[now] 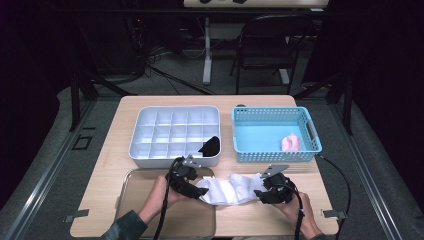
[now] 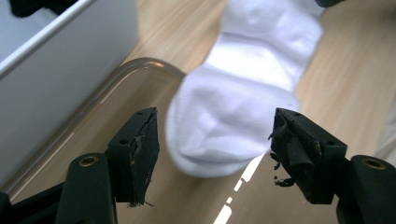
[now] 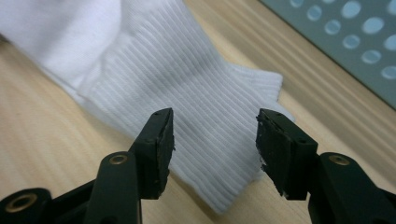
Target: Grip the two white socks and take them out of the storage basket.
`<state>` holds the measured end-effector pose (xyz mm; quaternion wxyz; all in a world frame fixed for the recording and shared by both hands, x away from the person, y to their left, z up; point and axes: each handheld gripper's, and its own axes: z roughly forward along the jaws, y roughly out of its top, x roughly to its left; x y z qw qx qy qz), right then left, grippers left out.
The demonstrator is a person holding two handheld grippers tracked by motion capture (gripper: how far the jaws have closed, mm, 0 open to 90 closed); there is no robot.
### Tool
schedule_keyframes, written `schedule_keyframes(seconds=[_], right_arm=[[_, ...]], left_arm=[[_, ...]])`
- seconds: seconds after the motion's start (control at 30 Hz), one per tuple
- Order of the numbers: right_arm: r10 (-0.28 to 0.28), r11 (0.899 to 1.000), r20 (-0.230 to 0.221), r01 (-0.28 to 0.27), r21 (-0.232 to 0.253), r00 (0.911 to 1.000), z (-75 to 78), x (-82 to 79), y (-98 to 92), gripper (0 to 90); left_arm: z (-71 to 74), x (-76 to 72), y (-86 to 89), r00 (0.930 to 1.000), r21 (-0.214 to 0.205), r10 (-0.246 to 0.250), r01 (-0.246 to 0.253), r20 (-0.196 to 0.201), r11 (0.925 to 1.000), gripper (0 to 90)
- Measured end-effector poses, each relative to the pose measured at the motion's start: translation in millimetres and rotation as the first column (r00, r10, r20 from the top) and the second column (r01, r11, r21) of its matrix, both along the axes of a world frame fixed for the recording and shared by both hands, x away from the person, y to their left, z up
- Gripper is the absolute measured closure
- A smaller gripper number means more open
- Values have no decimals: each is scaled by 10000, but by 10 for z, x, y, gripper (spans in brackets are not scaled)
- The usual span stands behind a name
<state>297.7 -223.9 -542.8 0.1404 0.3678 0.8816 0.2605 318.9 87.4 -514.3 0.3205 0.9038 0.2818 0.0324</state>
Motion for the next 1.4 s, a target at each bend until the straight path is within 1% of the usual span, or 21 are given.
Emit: schedule_keyframes(seconds=[0.1, 0.13, 0.2, 0.27, 0.3, 0.33, 0.4, 0.5, 0.6, 0.67, 0.7, 0.77, 0.83, 0.9, 0.97, 1.0, 1.03, 1.17, 1.2, 1.27, 1.4], right_arm=[[463, 9987, -47, -462, 204, 9989, -1, -23, -14, 400], [522, 9986, -103, -523, -84, 9986, -17, -10, 6, 381], [660, 9976, -351, -667, -202, 9972, -56, 24, 55, 383], [389, 9975, -479, -416, -570, 9981, -86, 59, 107, 455], [416, 9976, -591, -447, -528, 9974, -92, 69, 121, 487], [197, 9987, -567, -223, -457, 9982, -98, 70, 123, 573], [-120, 9994, -960, 89, -328, 9953, -103, 92, 105, 622], [-870, 9962, -1136, 869, -57, 9897, -108, 88, 81, 743], [-1812, 9820, -1378, 1867, 283, 9737, -110, 73, 13, 772], [-2005, 9775, -1537, 2081, 355, 9676, -101, 67, -42, 787], [-2104, 9742, -1565, 2204, 494, 9650, -106, 64, -59, 788], [-2091, 9745, -1680, 2195, 456, 9634, -100, 59, -82, 787], [-2068, 9736, -1832, 2206, 585, 9611, -94, 44, -76, 732], [-1803, 9813, -1835, 1896, 344, 9663, -32, 38, -95, 594], [-1574, 9858, -1334, 1638, 383, 9785, 71, 47, -125, 467], [-1518, 9875, -1109, 1555, 246, 9822, 119, 74, -133, 436], [-1233, 9909, -1044, 1281, 412, 9869, 156, 119, -142, 401], [-871, 9962, -1250, 870, -60, 9883, 74, 291, -104, 304], [-843, 9960, -1497, 787, -430, 9851, 37, 336, -106, 314], [-757, 9964, -1836, 671, -525, 9801, -42, 395, -101, 337], [-806, 9957, -1820, 708, -598, 9800, -61, 420, -125, 506]], left_arm=[[-21, -104, -104, 9992, -83, -361, 362, 174, 9993, 317], [-44, -135, -160, 9983, 12, -485, 485, 324, 9988, 317], [-98, -167, -263, 9965, 101, -816, 814, 189, 9966, 316], [-141, -177, -355, 9939, 339, -1080, 1072, 219, 9937, 318], [-158, -178, -397, 9932, 304, -1142, 1135, 242, 9931, 320], [-168, -179, -422, 9924, 334, -1199, 1190, 268, 9923, 327], [-202, -173, -500, 9913, 473, -1275, 1259, 322, 9909, 335], [-256, -165, -596, 9914, 699, -1255, 1228, 360, 9900, 365], [-315, -166, -678, 9891, 1177, -1417, 1362, 397, 9837, 405], [-340, -153, -709, 9878, 1491, -1498, 1420, 426, 9786, 441], [-348, -140, -717, 9886, 1520, -1438, 1355, 455, 9791, 443], [-353, -127, -742, 9867, 1831, -1524, 1399, 562, 9731, 485], [-359, -122, -772, 9862, 1866, -1576, 1457, 507, 9716, 472], [-360, -123, -797, 9847, 1865, -1688, 1579, 440, 9697, 421], [-359, -125, -817, 9826, 1954, -1797, 1674, 466, 9663, 424], [-367, -120, -828, 9830, 2076, -1785, 1659, 434, 9640, 425], [-377, -117, -836, 9825, 2171, -1823, 1697, 393, 9613, 433], [-396, -110, -845, 9838, 2270, -1768, 1656, 298, 9597, 453], [-399, -110, -848, 9830, 2377, -1805, 1676, 333, 9568, 476], [-404, -108, -849, 9840, 2433, -1743, 1602, 374, 9566, 498], [-400, -94, -840, 9859, 2433, -1614, 1461, 442, 9589, 595]])
